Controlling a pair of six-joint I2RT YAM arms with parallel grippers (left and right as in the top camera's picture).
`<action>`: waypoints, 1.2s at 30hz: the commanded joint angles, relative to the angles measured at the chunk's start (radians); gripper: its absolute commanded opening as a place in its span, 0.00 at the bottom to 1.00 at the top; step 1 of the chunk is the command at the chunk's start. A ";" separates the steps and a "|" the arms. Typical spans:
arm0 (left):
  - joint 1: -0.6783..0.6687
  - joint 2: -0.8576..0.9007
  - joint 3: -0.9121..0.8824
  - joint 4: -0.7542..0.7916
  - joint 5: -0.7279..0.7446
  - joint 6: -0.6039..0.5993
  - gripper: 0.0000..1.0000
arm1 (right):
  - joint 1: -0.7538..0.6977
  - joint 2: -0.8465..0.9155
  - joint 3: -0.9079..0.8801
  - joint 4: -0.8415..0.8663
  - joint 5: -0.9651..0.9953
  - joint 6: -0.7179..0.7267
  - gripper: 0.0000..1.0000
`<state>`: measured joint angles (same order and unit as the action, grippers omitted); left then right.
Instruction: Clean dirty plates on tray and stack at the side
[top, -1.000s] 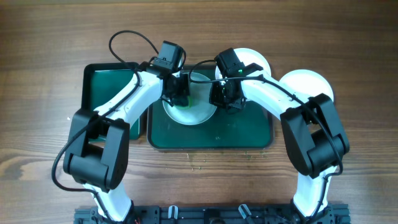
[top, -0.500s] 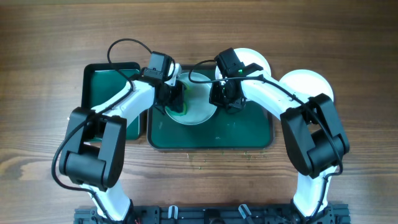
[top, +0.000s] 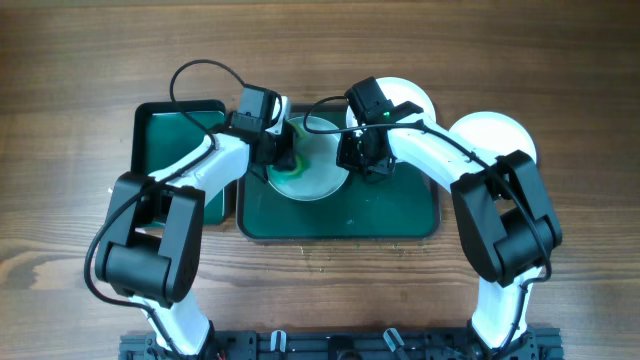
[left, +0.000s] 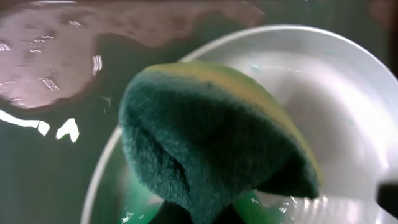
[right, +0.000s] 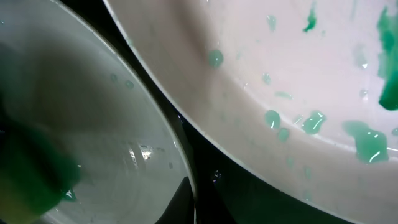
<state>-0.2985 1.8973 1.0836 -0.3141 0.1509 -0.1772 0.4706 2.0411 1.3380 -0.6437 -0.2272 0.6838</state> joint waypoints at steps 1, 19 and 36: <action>0.001 0.001 -0.006 -0.045 -0.085 -0.078 0.04 | -0.005 0.034 -0.023 -0.007 0.101 -0.004 0.04; 0.005 -0.122 0.251 -0.525 -0.233 -0.232 0.04 | -0.005 0.027 -0.023 -0.005 -0.034 -0.171 0.04; 0.014 -0.195 0.323 -0.626 -0.258 -0.356 0.04 | 0.148 -0.391 -0.023 -0.265 0.668 -0.256 0.04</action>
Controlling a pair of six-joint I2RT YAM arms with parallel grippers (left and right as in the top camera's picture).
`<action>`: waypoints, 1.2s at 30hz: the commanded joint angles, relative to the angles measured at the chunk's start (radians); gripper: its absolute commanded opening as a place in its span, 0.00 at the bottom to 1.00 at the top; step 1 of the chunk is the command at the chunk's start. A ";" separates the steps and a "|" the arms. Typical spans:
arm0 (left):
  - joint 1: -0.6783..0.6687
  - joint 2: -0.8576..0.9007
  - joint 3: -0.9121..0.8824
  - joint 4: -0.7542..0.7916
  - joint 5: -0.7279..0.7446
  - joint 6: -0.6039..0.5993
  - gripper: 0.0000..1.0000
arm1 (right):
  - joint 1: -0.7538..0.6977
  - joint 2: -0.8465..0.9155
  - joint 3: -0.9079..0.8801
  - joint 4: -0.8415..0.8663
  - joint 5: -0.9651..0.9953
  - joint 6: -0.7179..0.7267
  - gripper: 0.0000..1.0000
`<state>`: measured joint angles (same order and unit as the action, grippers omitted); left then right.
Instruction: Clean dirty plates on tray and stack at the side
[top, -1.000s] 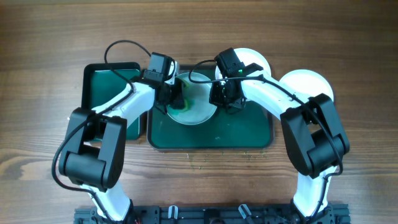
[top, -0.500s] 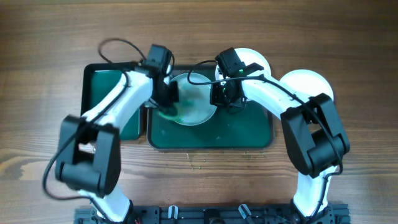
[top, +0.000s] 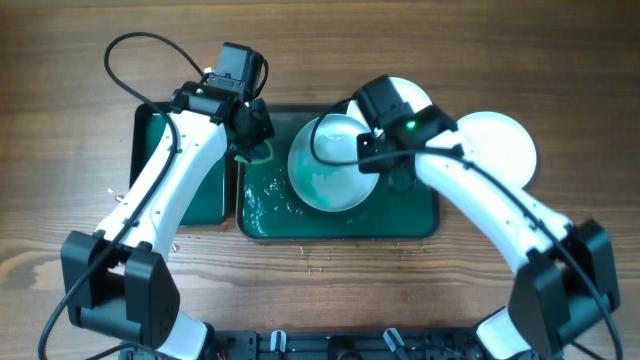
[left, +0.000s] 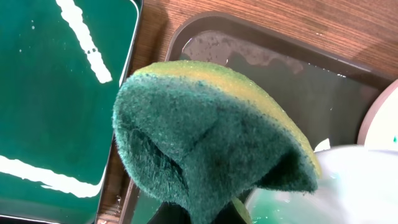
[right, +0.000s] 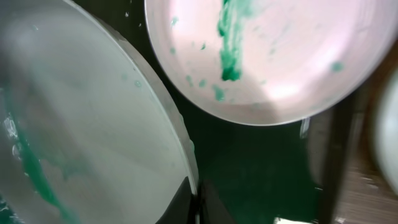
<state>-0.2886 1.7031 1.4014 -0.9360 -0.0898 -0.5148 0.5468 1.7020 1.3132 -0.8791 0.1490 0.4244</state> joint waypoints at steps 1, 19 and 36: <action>0.005 -0.001 0.005 -0.006 -0.004 -0.018 0.04 | 0.113 -0.066 0.002 -0.055 0.394 0.019 0.04; 0.005 0.001 0.003 -0.023 0.018 -0.018 0.04 | 0.359 -0.077 0.002 -0.319 0.943 0.184 0.04; 0.005 0.001 0.003 -0.023 0.018 -0.018 0.04 | 0.365 -0.135 0.003 -0.310 1.135 0.088 0.04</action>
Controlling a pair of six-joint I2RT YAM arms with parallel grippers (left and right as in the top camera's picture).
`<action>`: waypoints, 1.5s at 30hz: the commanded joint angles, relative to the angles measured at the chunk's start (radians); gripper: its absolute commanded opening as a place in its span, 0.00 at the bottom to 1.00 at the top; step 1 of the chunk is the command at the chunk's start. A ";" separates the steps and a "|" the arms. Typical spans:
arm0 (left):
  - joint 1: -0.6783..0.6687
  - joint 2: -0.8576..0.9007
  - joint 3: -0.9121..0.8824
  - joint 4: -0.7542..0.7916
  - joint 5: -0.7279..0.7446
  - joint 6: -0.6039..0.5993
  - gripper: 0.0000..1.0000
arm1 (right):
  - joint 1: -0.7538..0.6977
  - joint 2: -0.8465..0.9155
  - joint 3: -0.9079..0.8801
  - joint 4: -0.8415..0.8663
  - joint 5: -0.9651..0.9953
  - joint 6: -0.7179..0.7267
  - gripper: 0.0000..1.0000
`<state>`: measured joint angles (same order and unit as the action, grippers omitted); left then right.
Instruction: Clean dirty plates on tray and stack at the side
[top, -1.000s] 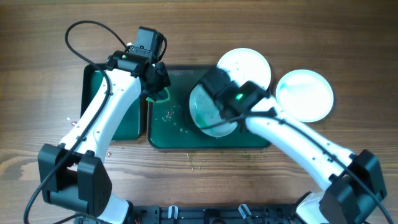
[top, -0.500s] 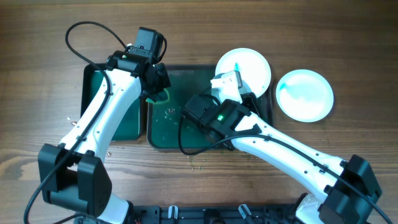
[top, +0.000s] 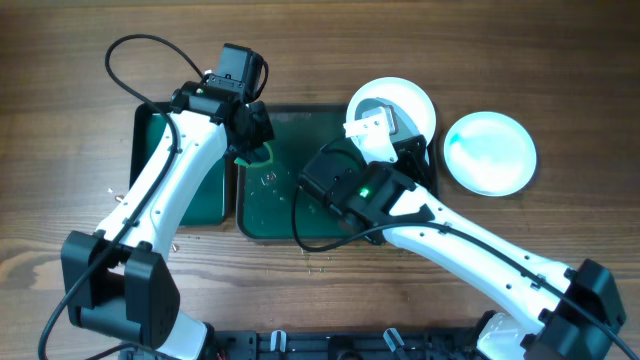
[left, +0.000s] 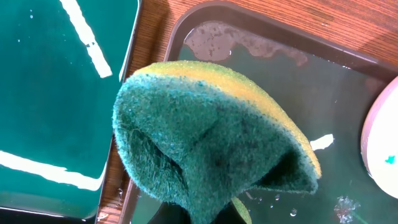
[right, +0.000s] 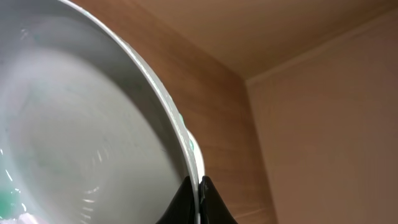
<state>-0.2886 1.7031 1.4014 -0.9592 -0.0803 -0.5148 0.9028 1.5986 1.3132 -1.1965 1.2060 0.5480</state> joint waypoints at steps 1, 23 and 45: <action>0.005 0.001 0.003 0.000 0.008 -0.018 0.04 | 0.014 -0.032 0.003 0.008 0.078 -0.058 0.04; 0.005 0.001 0.003 0.000 0.008 -0.018 0.04 | -0.286 -0.063 0.003 0.274 -1.083 -0.171 0.04; 0.005 0.001 0.003 0.002 0.012 -0.018 0.04 | -1.267 -0.103 0.000 0.309 -1.402 -0.189 0.04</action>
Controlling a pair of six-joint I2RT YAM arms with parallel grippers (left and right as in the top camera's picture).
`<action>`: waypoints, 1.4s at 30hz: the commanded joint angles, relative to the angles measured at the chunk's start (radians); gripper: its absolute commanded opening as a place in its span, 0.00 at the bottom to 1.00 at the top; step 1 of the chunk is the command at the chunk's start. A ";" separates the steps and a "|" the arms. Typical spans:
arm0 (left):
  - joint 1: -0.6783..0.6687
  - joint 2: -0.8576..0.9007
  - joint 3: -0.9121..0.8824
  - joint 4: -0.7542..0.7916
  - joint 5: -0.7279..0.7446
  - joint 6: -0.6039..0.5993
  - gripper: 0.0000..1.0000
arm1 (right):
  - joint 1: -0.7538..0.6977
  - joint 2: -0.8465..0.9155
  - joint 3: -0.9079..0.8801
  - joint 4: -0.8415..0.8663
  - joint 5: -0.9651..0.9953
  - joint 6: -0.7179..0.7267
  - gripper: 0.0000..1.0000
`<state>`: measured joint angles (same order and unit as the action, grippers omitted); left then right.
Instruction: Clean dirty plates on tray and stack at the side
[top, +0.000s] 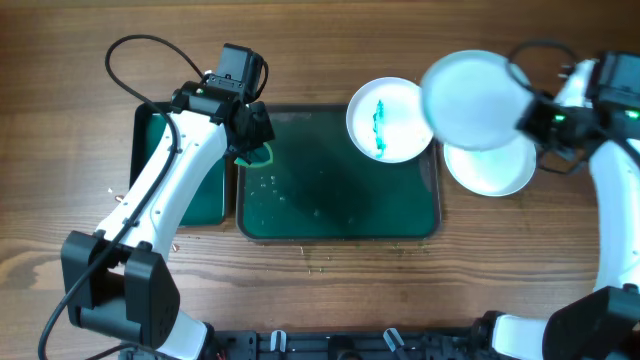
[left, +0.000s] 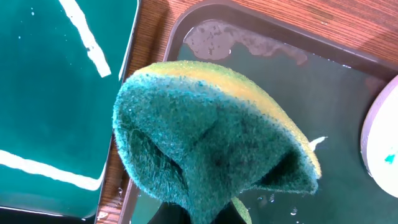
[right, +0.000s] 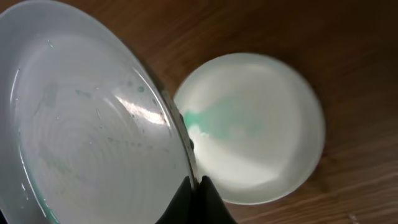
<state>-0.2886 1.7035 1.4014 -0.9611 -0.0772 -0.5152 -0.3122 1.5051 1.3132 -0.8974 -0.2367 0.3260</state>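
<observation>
My right gripper (right: 194, 186) is shut on the rim of a white plate (top: 470, 100), held in the air above a clean white plate (top: 495, 170) lying on the wood right of the tray. The held plate (right: 87, 124) looks wet, and the lower plate (right: 255, 130) carries a faint green smear. A dirty plate with green streaks (top: 385, 118) sits at the far right corner of the dark green tray (top: 330, 215). My left gripper (left: 199, 208) is shut on a green-and-yellow sponge (left: 205, 137), hovering over the tray's far left corner (top: 252, 135).
A second green tray (top: 170, 160) with white streaks lies left of the main tray. Water drops and suds lie on the main tray's floor (left: 323, 112). Small crumbs are scattered on the wooden table (top: 320, 262) in front of the tray.
My right arm has swung from over the tray's middle to the far right, and the held plate is now above the plate on the wood. The left gripper and sponge have not moved.
First the sponge was pressed on a plate on the tray while my right gripper gripped its rim. Then the sponge was off at the tray's far left corner. The plate was then lifted off the tray, and now hangs above the plate on the right.
</observation>
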 joint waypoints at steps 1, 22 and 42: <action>0.005 0.000 0.003 0.004 0.009 -0.018 0.04 | -0.062 -0.003 0.000 0.006 0.060 0.046 0.04; 0.005 0.000 0.003 0.003 0.009 -0.018 0.04 | -0.072 0.011 -0.358 0.273 0.118 0.106 0.37; 0.005 0.000 0.003 0.003 0.008 -0.017 0.04 | 0.345 0.194 -0.137 0.208 0.020 0.175 0.40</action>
<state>-0.2886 1.7035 1.4014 -0.9611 -0.0772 -0.5148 0.0048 1.6360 1.1892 -0.6991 -0.2520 0.4007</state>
